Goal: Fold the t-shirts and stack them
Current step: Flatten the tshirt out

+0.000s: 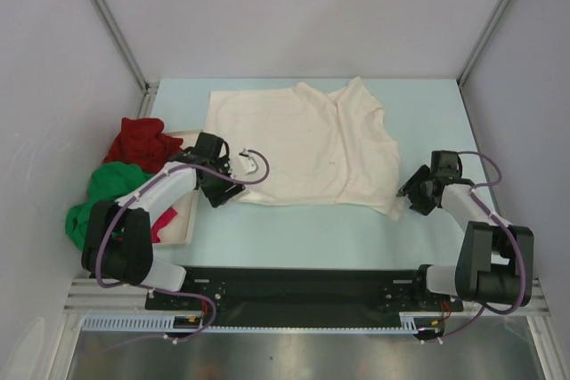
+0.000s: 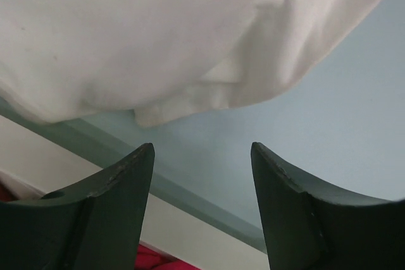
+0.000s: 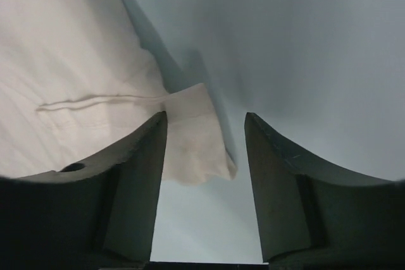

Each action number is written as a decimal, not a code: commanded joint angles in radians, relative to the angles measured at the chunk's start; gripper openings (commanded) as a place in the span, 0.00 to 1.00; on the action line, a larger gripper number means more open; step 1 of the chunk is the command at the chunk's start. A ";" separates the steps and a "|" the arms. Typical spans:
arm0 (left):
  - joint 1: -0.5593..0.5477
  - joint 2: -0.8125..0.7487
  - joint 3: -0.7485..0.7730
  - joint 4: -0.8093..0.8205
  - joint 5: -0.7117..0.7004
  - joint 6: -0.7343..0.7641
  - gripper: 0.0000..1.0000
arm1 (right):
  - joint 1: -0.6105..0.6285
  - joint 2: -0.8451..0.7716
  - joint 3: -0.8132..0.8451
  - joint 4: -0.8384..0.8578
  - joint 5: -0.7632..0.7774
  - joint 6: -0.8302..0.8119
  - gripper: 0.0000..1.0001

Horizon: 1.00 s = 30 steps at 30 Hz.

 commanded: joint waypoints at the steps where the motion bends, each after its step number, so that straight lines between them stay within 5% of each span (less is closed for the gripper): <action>1: -0.003 -0.050 -0.022 0.067 0.003 -0.045 0.68 | -0.004 0.047 -0.015 0.085 -0.054 0.008 0.54; 7: -0.003 -0.013 -0.045 0.107 0.008 -0.070 0.69 | -0.042 0.028 -0.031 0.098 -0.048 -0.006 0.00; 24: -0.002 0.169 -0.074 0.295 -0.057 -0.022 0.62 | -0.099 -0.149 0.097 -0.046 -0.005 -0.083 0.00; 27: -0.002 0.192 -0.079 0.285 -0.049 -0.021 0.37 | -0.100 -0.134 0.095 -0.066 -0.023 -0.084 0.03; 28: -0.002 0.192 -0.085 0.286 -0.046 -0.019 0.30 | -0.100 -0.125 0.088 -0.066 -0.022 -0.084 0.29; 30: -0.002 0.183 -0.106 0.299 -0.041 -0.021 0.03 | -0.100 -0.121 0.069 -0.062 0.006 -0.075 0.46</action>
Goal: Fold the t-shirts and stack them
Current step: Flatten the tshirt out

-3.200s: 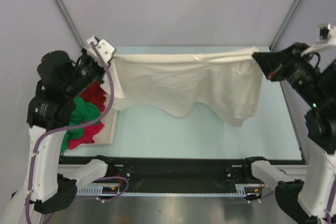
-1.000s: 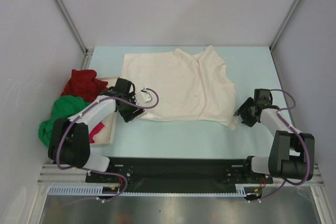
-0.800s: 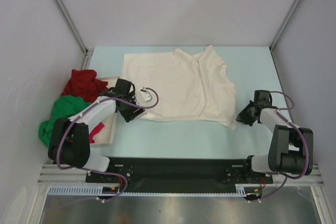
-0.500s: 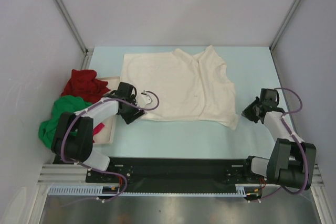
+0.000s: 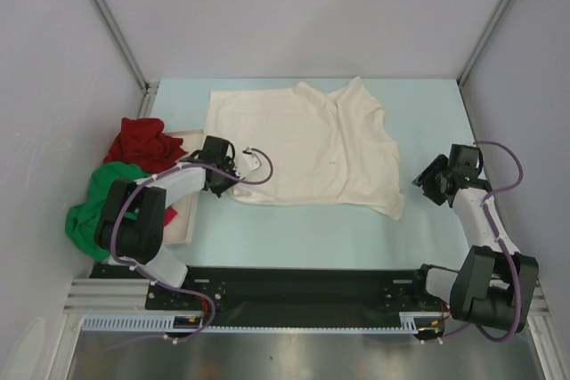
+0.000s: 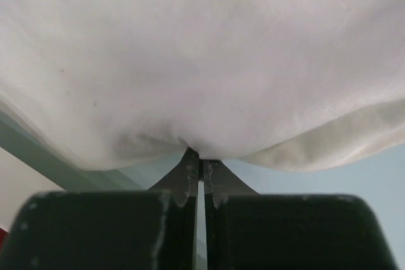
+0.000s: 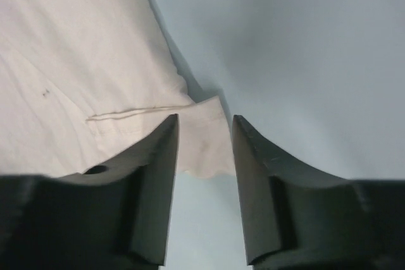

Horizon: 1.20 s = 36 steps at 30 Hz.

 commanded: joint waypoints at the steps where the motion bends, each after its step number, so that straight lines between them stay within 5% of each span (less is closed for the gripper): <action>1: -0.003 0.021 -0.044 0.001 0.026 0.005 0.00 | -0.005 0.007 -0.020 -0.011 0.026 -0.008 0.54; 15: 0.041 -0.235 -0.069 -0.086 -0.014 -0.105 0.00 | 0.025 0.186 -0.144 0.176 -0.167 0.064 0.56; 22: 0.078 -0.289 -0.053 -0.115 -0.046 -0.116 0.00 | -0.002 0.177 -0.149 0.207 -0.191 0.074 0.00; 36: 0.104 -0.471 0.236 -0.426 0.035 -0.115 0.00 | -0.034 -0.267 0.312 -0.232 0.010 -0.060 0.00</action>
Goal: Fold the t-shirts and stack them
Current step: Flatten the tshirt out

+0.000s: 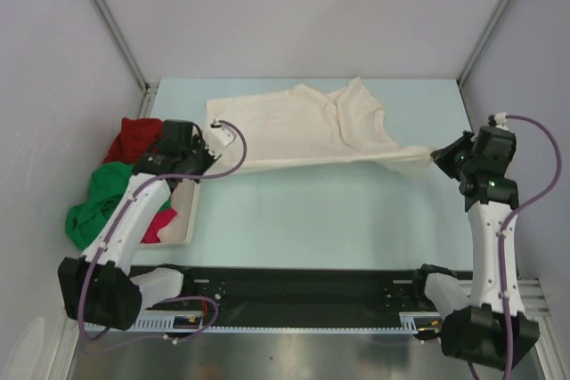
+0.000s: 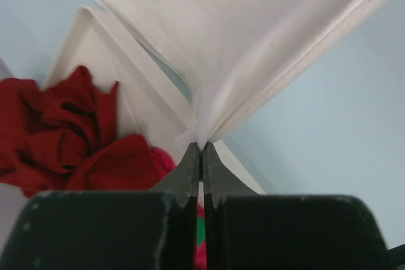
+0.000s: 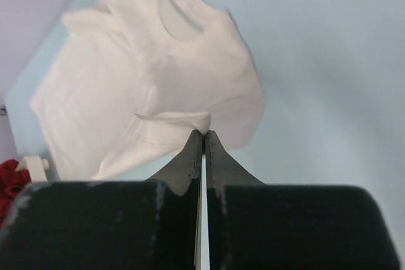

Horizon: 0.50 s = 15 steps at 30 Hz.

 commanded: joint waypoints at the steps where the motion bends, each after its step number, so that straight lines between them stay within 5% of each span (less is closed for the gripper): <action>1: 0.009 -0.093 0.146 -0.139 0.022 -0.018 0.00 | -0.012 -0.092 0.149 -0.146 0.079 -0.062 0.00; 15: 0.011 -0.232 0.866 -0.486 -0.027 0.020 0.00 | 0.025 -0.151 0.994 -0.346 0.101 -0.197 0.00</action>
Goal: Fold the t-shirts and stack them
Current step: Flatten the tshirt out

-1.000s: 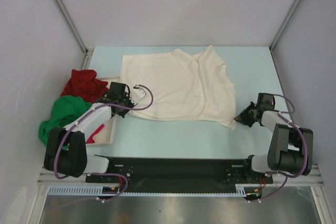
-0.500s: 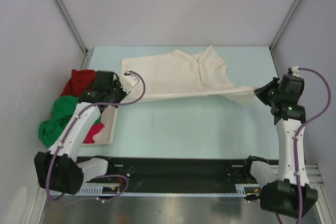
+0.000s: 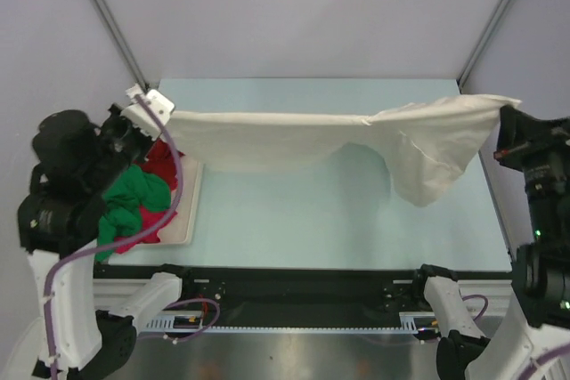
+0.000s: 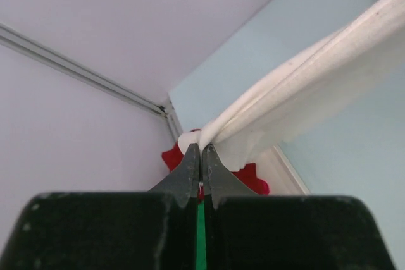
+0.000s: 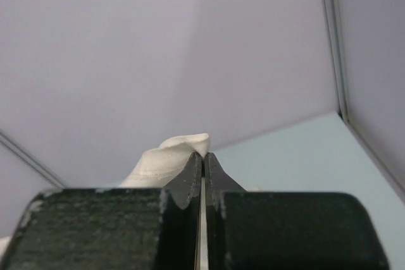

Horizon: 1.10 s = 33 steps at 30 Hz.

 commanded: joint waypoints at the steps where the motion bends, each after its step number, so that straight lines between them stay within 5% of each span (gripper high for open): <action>1: 0.009 0.005 0.141 -0.115 -0.051 0.030 0.00 | 0.028 0.019 0.153 -0.025 0.075 -0.037 0.00; 8: 0.011 0.131 0.207 0.012 -0.094 0.071 0.00 | 0.100 0.142 0.221 0.119 0.155 -0.043 0.00; 13: 0.009 0.298 0.233 0.136 -0.094 0.051 0.00 | 0.100 0.363 0.219 0.298 0.076 -0.017 0.00; 17: 0.009 0.536 0.403 0.210 -0.155 0.022 0.00 | 0.097 0.582 0.308 0.421 0.032 0.011 0.00; 24: 0.011 0.818 0.812 0.250 -0.262 -0.018 0.00 | 0.067 1.047 0.938 0.384 -0.036 0.108 0.00; 29: 0.008 0.770 0.761 0.330 -0.255 -0.012 0.00 | -0.001 0.989 0.827 0.588 -0.067 0.206 0.00; 33: 0.005 0.702 0.643 0.341 -0.216 -0.001 0.00 | -0.004 0.957 0.840 0.549 -0.100 0.123 0.00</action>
